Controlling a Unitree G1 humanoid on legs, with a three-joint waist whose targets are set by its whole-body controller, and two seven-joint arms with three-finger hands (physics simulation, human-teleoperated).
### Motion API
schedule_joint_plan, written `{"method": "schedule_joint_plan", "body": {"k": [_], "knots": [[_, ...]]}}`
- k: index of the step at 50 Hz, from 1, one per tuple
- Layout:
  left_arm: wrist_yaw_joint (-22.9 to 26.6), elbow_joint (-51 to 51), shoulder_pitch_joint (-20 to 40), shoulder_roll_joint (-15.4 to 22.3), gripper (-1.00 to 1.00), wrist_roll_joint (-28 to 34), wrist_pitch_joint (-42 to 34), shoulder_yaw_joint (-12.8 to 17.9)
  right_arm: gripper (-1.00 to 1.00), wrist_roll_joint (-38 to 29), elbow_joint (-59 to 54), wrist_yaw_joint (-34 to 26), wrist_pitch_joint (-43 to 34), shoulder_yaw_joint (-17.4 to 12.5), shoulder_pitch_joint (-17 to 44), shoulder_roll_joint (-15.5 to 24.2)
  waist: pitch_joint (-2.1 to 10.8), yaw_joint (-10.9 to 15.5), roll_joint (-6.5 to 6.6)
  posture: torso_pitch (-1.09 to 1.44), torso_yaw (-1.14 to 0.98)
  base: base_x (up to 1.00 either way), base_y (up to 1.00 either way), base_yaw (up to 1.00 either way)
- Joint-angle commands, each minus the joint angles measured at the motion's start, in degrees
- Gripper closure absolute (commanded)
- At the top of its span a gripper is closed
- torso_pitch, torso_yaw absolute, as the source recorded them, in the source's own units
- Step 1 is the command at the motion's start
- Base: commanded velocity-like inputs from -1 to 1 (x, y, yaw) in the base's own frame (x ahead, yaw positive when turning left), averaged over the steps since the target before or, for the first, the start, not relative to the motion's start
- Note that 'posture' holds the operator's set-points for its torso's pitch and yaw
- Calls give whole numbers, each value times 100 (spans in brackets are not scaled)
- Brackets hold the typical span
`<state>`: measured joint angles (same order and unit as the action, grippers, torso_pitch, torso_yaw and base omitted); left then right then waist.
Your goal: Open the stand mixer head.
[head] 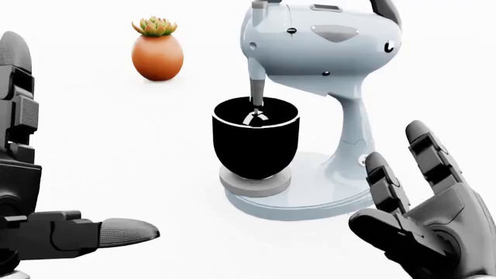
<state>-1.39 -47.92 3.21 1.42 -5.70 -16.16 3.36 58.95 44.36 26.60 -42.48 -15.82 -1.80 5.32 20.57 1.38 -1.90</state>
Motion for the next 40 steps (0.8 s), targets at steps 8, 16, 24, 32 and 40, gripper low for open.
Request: {"method": "schedule_joint_plan", "body": {"k": [8,16,24,32,40], "knots": [[6,-104,117,8,-100,5,106,-4,-100,21,6,-45,189,18,199,62,-34,0,-2,-49,0,0,0,0],[7,-104,103,4,-100,5,118,-6,-100,-21,-66,-54,201,52,217,50,-35,4,-2,-49,0,0,0,0],[8,-107,89,-1,-100,6,123,-16,-100,-130,-201,-112,254,95,294,50,-34,5,1,-49,0,0,0,0],[12,-102,71,-4,-100,1,136,-16,-100,-294,-373,-214,327,125,360,41,-33,6,5,-49,0,0,0,0],[7,-122,75,-6,-100,-9,108,-21,-100,-443,-528,-316,385,145,378,17,-32,9,9,-49,0,0,0,0]]}}
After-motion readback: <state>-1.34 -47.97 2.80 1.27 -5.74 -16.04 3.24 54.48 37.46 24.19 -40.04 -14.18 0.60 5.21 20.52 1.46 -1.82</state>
